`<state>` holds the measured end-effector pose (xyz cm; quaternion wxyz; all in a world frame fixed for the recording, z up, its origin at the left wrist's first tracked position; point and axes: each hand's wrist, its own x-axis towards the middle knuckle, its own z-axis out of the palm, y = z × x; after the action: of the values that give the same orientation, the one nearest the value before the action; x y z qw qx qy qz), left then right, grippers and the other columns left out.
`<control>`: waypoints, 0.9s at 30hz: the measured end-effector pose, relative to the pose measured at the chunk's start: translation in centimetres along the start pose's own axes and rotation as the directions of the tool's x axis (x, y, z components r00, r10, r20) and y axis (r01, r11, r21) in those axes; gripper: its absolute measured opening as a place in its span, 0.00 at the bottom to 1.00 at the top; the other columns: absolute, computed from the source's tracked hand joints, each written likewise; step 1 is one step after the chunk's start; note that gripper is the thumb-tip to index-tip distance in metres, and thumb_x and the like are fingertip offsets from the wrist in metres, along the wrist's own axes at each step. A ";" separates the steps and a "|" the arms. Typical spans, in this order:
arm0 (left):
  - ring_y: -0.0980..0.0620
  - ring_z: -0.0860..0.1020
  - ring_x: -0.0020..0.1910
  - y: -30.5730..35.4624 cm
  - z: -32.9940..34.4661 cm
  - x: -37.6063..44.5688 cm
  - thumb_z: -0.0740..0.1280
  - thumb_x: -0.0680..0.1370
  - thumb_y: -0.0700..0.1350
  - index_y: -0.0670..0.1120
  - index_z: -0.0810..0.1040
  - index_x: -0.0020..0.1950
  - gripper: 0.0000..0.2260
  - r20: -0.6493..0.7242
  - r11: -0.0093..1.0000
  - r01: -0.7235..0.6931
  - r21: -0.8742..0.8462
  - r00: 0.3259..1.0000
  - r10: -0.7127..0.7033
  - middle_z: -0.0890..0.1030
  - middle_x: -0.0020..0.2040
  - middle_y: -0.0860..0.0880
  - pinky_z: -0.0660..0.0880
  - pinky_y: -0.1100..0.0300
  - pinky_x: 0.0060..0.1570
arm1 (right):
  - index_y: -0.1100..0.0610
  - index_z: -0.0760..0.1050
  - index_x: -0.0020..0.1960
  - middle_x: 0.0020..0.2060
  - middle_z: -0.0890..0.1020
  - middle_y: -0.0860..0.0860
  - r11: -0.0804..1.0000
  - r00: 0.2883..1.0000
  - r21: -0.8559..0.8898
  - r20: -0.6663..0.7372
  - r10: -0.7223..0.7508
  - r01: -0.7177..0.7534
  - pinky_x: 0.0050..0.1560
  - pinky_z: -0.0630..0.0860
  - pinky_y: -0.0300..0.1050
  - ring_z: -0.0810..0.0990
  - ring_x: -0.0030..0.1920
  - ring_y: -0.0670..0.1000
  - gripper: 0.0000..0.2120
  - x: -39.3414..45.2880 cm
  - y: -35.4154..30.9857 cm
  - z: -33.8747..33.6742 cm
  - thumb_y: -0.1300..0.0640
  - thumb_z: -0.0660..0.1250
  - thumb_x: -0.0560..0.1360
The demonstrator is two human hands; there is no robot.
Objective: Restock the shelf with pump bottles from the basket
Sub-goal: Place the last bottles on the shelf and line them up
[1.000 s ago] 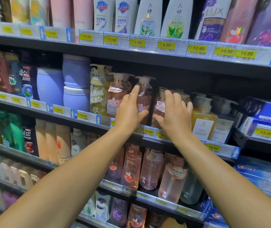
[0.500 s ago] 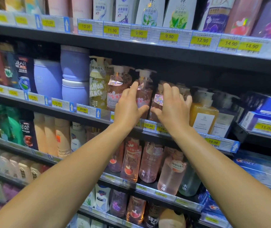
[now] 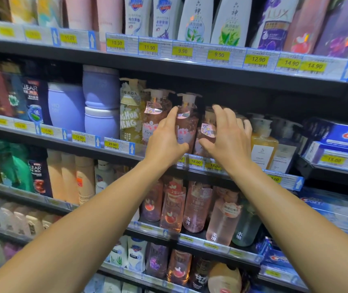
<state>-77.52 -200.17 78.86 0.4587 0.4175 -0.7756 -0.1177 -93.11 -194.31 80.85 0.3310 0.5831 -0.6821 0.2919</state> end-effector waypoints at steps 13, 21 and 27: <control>0.47 0.75 0.57 0.5 -1.7 -3.1 0.70 0.74 0.45 0.51 0.64 0.75 0.30 0.002 0.992 -0.119 -0.045 0.993 0.119 0.73 0.64 0.48 0.73 0.52 0.54 | 0.55 0.67 0.69 0.65 0.71 0.53 0.983 0.983 0.013 0.018 0.185 -0.185 0.61 0.69 0.54 0.70 0.61 0.60 0.30 -5.3 3.7 -5.0 0.55 0.72 0.69; 0.48 0.73 0.63 4.3 1.3 -3.0 0.69 0.74 0.45 0.49 0.66 0.74 0.29 0.017 0.976 -0.206 -0.076 0.978 0.208 0.73 0.67 0.48 0.68 0.56 0.60 | 0.53 0.64 0.71 0.68 0.67 0.50 0.971 0.971 0.024 0.034 0.235 -0.236 0.57 0.71 0.51 0.68 0.64 0.56 0.32 -6.5 7.4 -6.0 0.53 0.72 0.71; 0.45 0.72 0.65 8.0 3.6 -0.9 0.70 0.74 0.45 0.47 0.67 0.74 0.29 -0.057 0.945 -0.320 0.064 0.944 0.324 0.73 0.68 0.46 0.71 0.50 0.64 | 0.55 0.64 0.72 0.68 0.68 0.52 0.995 0.995 -0.007 -0.014 0.099 -0.099 0.69 0.63 0.52 0.67 0.67 0.56 0.35 -4.8 10.4 -5.3 0.50 0.73 0.69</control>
<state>-84.53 -195.22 80.82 0.4861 0.3010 -0.8204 -0.0061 -102.28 -185.72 80.16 0.3230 0.5453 -0.7090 0.3091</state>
